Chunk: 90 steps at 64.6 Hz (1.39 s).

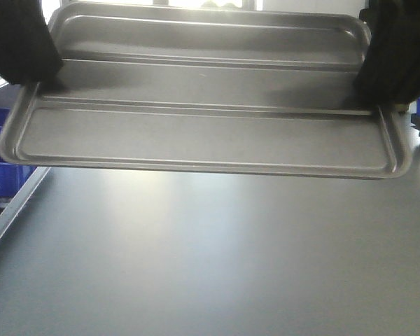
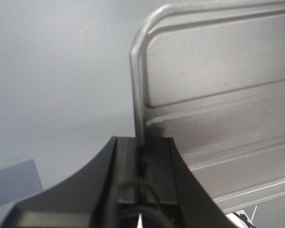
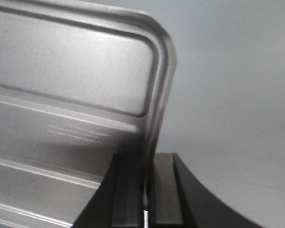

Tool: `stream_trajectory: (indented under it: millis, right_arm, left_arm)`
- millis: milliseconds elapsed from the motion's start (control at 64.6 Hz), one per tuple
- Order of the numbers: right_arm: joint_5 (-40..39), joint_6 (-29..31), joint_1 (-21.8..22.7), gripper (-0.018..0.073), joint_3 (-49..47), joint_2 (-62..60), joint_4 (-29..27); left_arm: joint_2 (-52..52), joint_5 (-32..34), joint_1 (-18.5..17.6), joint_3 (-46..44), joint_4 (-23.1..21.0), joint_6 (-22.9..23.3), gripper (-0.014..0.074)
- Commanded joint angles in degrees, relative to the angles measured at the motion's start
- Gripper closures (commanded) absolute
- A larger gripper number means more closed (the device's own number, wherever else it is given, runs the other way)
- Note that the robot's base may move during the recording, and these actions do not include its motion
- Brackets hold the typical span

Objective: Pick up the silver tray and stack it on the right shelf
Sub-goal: 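Hold the tray level with both grippers while the base drives to another shelf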

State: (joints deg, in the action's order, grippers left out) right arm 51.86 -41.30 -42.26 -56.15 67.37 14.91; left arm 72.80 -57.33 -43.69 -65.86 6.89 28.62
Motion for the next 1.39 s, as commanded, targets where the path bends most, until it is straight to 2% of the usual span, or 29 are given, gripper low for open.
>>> stream_trajectory:
  millis: [0,1378]
  right_arm:
    - [-2.17,1.20,0.06,0.0503,-2.12,-1.40,2.66]
    - [-2.10,1.20,0.06,0.0503,-2.12,-1.40,2.66]
  left_arm:
    - [-1.42,0.55,-0.61,-1.55,1.49,-1.22,0.0689]
    - [-1.42,0.74,-0.61,-1.55,0.68,-1.22,0.0689]
